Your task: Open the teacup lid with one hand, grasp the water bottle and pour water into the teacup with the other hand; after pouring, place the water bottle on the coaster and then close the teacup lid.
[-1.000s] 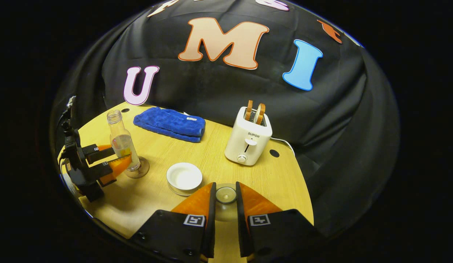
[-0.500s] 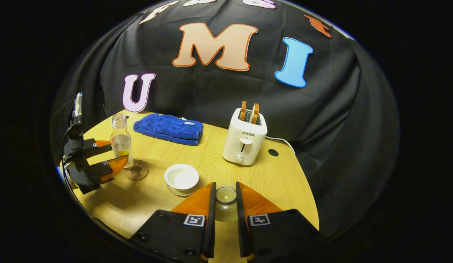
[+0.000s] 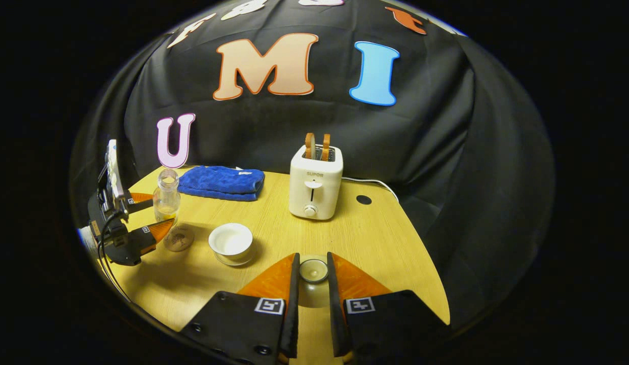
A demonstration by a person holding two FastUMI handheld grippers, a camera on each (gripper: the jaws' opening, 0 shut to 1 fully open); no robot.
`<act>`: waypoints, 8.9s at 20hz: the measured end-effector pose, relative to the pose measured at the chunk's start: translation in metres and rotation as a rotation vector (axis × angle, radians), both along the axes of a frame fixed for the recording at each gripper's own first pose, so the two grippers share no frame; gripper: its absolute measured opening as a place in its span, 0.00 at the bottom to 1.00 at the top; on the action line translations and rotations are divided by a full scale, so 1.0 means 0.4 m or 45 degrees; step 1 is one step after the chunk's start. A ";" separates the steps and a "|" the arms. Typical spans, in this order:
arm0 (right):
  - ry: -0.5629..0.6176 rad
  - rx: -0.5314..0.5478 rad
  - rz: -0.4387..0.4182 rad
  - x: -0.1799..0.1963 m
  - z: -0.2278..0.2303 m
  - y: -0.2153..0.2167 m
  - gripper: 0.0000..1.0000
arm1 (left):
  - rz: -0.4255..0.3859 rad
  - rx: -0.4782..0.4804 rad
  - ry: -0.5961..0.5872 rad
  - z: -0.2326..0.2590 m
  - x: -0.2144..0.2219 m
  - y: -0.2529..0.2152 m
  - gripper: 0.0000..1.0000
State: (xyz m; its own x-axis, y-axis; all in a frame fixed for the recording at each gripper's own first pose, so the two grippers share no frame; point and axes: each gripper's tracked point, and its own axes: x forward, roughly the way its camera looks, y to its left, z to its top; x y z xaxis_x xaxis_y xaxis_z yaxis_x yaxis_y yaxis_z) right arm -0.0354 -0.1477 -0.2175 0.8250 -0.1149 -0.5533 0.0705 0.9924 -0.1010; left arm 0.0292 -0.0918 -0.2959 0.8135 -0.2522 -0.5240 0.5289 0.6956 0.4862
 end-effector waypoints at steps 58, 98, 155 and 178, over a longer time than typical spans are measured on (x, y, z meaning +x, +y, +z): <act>0.072 0.257 -0.061 -0.121 -0.177 -0.119 0.30 | -0.698 1.534 -0.067 0.090 0.122 -0.049 0.68; 0.094 0.147 0.150 -0.035 -0.106 0.054 0.32 | -0.136 0.685 0.226 -0.016 -0.045 0.041 0.67; 0.105 0.167 0.330 0.173 -0.101 0.364 0.30 | 0.543 -0.628 0.174 0.051 -0.191 0.140 0.97; 0.079 0.175 0.304 0.273 -0.231 0.412 0.36 | 0.499 -0.626 -0.022 0.312 -0.210 0.211 0.97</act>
